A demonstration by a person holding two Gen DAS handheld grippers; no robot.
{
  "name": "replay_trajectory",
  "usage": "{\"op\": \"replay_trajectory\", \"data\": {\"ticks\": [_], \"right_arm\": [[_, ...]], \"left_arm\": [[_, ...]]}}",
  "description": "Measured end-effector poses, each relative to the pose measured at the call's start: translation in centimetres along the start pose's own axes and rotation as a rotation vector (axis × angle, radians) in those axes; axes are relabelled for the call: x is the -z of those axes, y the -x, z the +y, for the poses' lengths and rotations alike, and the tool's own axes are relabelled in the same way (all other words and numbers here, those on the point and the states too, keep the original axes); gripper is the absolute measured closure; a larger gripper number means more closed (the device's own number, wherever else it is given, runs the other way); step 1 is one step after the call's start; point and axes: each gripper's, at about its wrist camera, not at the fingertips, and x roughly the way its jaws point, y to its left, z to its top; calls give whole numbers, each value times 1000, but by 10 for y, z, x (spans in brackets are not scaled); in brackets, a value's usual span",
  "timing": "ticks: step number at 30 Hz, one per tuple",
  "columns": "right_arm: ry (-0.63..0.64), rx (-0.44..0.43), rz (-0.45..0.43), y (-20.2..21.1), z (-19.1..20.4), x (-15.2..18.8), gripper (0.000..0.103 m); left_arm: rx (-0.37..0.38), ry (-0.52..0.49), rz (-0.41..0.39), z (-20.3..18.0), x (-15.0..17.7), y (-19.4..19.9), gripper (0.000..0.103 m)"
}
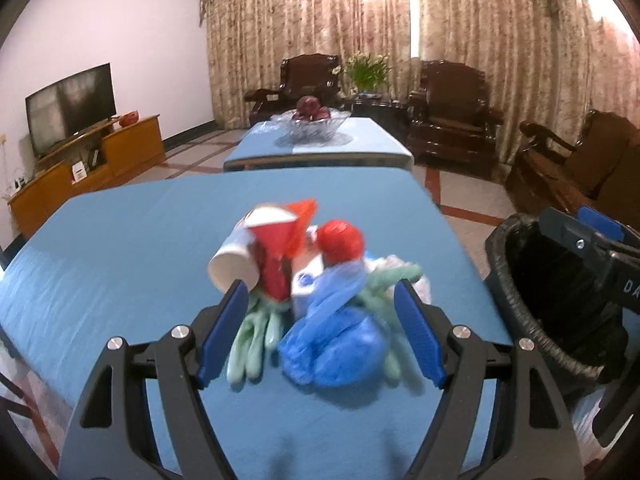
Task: Collect trash
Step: 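Grasp the blue plastic bag with the left tool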
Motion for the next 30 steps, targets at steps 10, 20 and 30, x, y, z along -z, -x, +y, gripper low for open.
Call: {"op": "replay_trajectory", "data": {"ticks": [10, 20, 30], "right_arm": [[14, -5, 49, -15, 2, 11, 18], [46, -4, 89, -21, 4, 15, 21], [68, -24, 92, -23, 14, 13, 21]], "left_arm": [[20, 20, 55, 11, 26, -40, 40], [109, 49, 137, 10, 36, -75, 65], [191, 79, 94, 9, 24, -49, 102]]}}
